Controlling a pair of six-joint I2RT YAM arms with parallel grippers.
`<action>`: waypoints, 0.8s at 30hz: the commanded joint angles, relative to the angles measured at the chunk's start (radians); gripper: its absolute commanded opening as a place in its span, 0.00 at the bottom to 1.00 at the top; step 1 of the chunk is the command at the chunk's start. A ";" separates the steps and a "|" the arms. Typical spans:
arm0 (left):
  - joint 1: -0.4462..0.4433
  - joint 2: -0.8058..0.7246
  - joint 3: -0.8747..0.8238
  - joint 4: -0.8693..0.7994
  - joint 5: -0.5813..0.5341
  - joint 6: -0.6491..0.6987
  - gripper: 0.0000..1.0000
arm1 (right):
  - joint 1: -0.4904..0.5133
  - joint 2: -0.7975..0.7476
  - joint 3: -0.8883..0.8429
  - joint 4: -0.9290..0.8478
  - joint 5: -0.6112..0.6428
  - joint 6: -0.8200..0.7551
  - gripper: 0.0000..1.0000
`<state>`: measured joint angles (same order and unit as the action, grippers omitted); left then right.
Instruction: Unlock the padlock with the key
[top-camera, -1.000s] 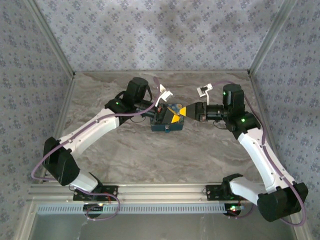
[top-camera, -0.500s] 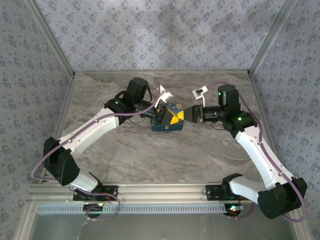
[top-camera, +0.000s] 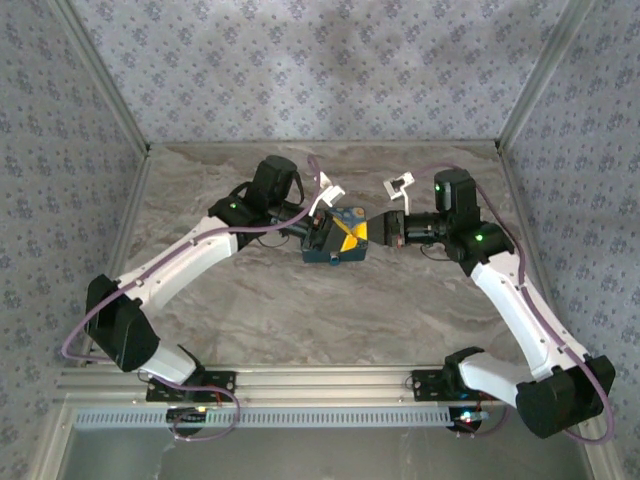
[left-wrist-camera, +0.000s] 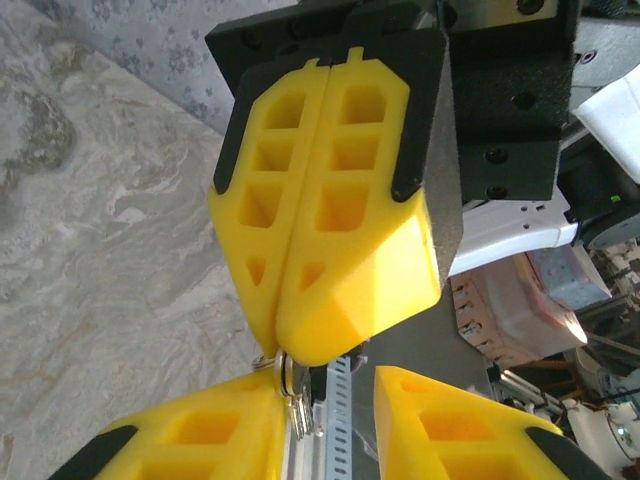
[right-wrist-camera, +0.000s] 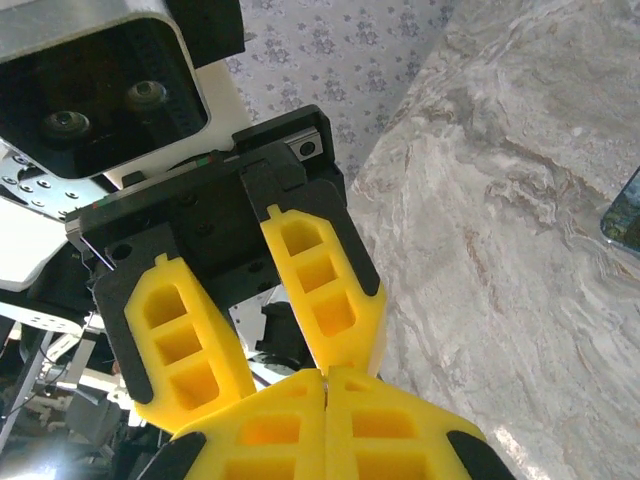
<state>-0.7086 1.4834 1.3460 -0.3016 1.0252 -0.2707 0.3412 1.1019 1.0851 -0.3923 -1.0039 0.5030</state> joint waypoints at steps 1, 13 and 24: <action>0.017 -0.057 -0.030 0.090 0.005 -0.031 0.29 | 0.003 -0.027 0.010 0.033 0.010 0.017 0.00; 0.018 -0.042 -0.048 0.140 0.018 -0.064 0.21 | 0.000 -0.050 -0.019 0.111 -0.003 0.078 0.00; 0.006 -0.029 -0.048 0.173 0.036 -0.081 0.00 | 0.001 -0.065 -0.036 0.140 -0.004 0.090 0.00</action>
<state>-0.6922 1.4548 1.2995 -0.1745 1.0328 -0.3515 0.3401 1.0569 1.0557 -0.2787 -1.0012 0.5838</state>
